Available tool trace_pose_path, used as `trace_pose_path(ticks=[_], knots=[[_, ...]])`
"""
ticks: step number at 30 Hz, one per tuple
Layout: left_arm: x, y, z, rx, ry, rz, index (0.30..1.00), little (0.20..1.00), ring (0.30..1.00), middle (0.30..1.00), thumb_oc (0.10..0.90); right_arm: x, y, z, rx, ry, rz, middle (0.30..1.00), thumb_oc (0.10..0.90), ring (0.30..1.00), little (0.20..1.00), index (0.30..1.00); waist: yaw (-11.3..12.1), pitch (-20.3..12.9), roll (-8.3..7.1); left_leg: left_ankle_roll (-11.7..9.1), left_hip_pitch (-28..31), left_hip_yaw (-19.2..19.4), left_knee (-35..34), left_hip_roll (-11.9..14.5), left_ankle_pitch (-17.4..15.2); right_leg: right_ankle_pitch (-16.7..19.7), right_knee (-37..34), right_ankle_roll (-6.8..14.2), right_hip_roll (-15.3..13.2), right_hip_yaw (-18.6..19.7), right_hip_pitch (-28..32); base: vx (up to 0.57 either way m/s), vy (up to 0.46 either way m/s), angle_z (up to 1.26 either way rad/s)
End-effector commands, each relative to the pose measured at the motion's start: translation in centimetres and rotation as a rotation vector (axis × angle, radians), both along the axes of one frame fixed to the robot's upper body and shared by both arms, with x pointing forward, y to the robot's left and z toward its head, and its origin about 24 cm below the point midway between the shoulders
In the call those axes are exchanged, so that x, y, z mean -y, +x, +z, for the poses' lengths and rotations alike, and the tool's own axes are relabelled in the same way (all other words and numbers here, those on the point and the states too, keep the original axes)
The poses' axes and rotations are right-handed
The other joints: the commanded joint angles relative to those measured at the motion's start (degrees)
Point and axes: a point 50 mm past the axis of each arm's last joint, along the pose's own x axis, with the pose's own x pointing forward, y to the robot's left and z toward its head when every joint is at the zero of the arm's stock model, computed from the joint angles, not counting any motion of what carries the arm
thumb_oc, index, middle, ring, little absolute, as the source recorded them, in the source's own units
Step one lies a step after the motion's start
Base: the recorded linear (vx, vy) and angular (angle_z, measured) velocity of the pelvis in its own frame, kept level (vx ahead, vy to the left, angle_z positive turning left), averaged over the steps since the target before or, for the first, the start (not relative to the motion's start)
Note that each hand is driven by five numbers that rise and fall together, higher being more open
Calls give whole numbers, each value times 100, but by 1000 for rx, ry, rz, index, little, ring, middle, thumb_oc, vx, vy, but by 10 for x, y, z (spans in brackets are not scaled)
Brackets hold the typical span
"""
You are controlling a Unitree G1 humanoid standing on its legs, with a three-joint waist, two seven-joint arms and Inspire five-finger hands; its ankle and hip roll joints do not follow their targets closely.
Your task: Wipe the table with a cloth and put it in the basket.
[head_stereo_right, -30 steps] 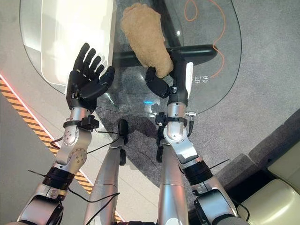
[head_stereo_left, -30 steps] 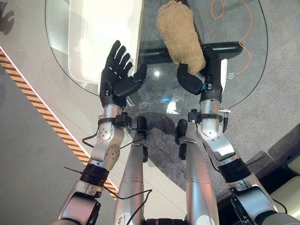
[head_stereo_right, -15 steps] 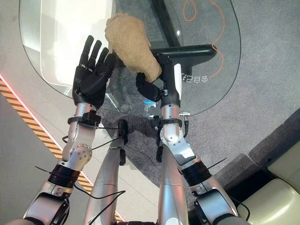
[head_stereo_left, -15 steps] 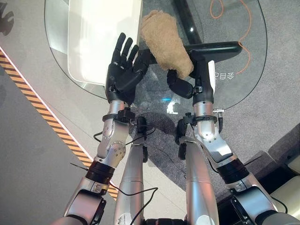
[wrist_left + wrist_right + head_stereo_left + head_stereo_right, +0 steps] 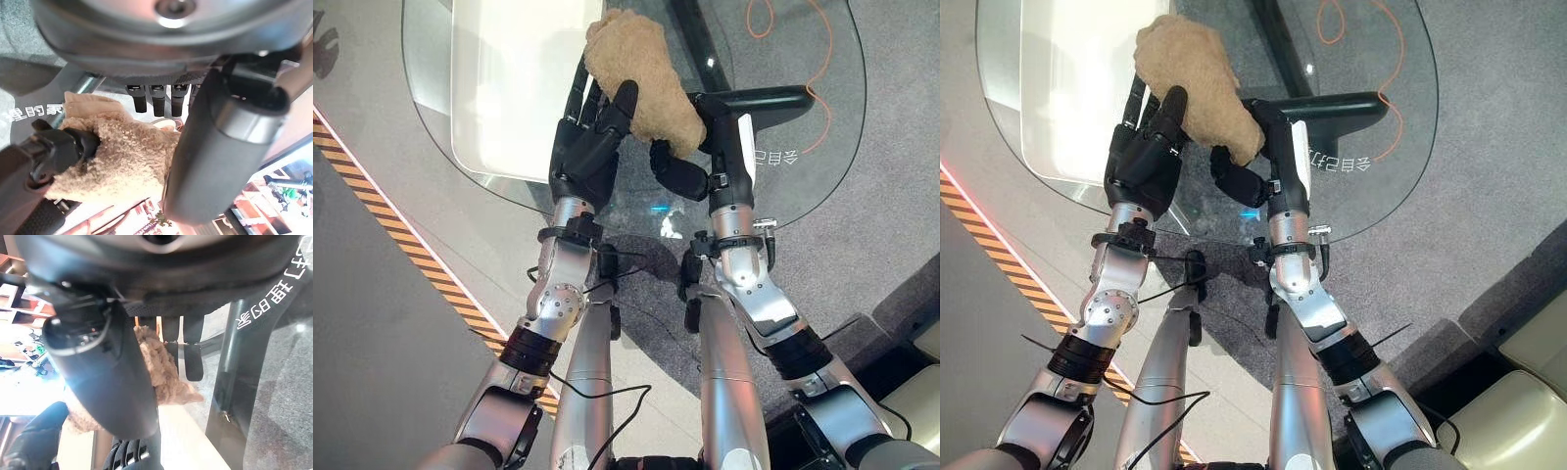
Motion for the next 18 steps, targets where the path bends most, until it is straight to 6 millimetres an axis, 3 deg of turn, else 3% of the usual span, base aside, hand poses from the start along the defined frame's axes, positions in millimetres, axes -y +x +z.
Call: trace_pose_path(ticks=[1, 18], knots=[[16, -23, 60, 295, -92, -145, 900, 900, 900, 900, 800, -31, -49, 82, 419, 106, 226, 300, 100, 300, 200, 300, -51, -116, 86, 446, 292, 359, 169, -245, -330, 232, -215, 43, 292, 72, 281, 0, 0, 0], [16, -22, 67, 325, -88, -129, 900, 900, 900, 900, 800, -37, -49, 83, 415, 79, 255, 300, 100, 300, 200, 300, -64, -116, 70, 437, 285, 358, 207, -249, -351, 226, -210, 42, 282, 72, 280, 0, 0, 0]])
